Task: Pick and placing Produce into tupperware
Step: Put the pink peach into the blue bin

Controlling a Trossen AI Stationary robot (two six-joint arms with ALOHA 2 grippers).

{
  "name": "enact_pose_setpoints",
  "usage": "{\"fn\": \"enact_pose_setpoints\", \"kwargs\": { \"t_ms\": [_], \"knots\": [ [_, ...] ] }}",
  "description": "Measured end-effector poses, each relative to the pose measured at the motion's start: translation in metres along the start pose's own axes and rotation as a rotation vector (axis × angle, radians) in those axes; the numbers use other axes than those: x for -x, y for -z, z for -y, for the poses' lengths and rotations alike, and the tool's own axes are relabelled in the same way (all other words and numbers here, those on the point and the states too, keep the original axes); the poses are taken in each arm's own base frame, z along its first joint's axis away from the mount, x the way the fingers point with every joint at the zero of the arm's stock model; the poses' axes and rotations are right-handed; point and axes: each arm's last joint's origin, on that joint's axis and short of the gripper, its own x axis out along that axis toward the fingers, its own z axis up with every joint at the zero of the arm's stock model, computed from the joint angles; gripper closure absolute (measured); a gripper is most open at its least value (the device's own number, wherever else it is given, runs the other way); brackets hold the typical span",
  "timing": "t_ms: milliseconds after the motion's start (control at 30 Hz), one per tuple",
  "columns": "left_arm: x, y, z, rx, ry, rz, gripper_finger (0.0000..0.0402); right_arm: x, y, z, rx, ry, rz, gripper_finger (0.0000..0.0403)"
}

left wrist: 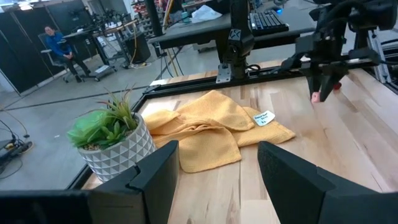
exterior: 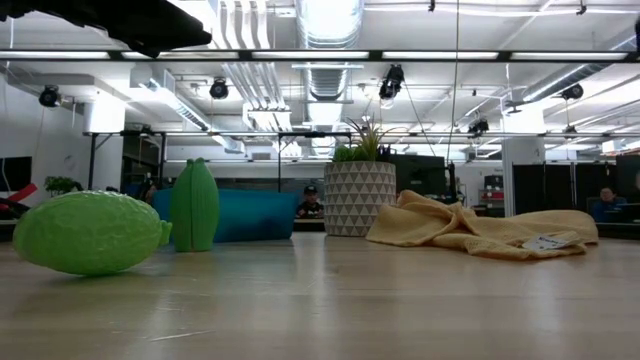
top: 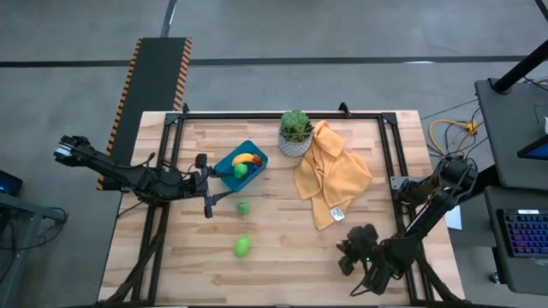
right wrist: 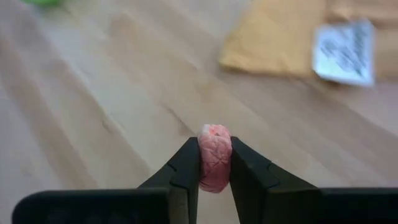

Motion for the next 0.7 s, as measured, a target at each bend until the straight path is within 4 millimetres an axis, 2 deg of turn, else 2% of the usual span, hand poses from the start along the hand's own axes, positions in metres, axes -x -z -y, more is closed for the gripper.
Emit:
{"fn": "enact_pose_setpoints", "kwargs": {
  "t_ms": [233, 700],
  "knots": [
    [0.0, 0.0, 0.0, 0.001, 0.0, 0.0, 0.0196, -0.006, -0.011, -0.018, 0.175, -0.116, 0.129, 0.0341],
    [0.0, 0.0, 0.0, 0.0, -0.001, 0.0, 0.0196, -0.015, -0.041, -0.058, 0.457, -0.337, 0.263, 0.0341]
  ]
}}
